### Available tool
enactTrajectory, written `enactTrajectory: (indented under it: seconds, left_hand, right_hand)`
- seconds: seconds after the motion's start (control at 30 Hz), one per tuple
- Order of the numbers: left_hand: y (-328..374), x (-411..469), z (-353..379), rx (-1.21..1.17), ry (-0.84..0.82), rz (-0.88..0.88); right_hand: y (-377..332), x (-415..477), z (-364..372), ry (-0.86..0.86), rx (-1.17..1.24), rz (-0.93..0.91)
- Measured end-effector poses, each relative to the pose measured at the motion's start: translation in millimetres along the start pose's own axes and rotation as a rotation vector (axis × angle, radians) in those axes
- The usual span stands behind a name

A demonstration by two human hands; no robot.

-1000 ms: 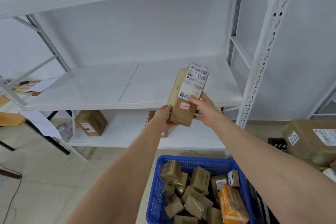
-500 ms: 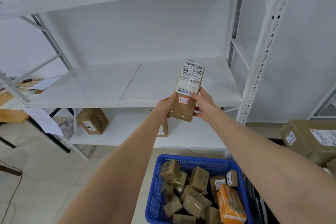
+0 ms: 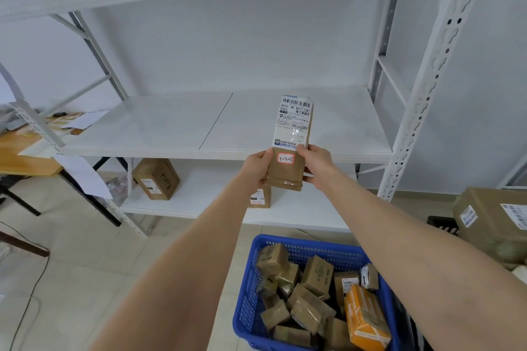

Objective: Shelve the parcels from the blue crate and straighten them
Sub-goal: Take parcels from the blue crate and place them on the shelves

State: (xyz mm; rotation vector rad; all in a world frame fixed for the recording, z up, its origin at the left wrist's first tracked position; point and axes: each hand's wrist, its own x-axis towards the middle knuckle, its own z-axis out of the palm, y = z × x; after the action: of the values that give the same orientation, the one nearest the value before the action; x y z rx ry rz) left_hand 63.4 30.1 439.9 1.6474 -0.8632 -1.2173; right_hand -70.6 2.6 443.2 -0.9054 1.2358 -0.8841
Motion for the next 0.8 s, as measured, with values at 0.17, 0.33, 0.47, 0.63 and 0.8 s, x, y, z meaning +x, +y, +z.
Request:
enactTrajectory:
  seconds: [0.17,0.33,0.47,0.63,0.8]
  left_hand:
    - [-4.3,2.1,-22.7,0.045,0.013,0.011]
    - [-13.3,10.8,-59.2,0.043,-0.010,0.022]
    - [-15.3,16.3,-107.1,0.032,-0.025,0.029]
    - [-4.2,21.0,-184.7,0.050,-0.006,0.059]
    - [24.7,26.7,-253.8,0.081,0.038,0.122]
  right_hand:
    - [7.1,0.2,20.9,-0.018,0.010,0.005]
    - [15.3,1.0,58.4,0.005,0.008,0.007]
    - [20.9,-1.8,106.4,0.017,0.002,0.003]
    - [19.7,-10.7,181.5,0.009,0.062,-0.033]
    - [6.3,-15.6,249.2,-0.025,0.144,-0.091]
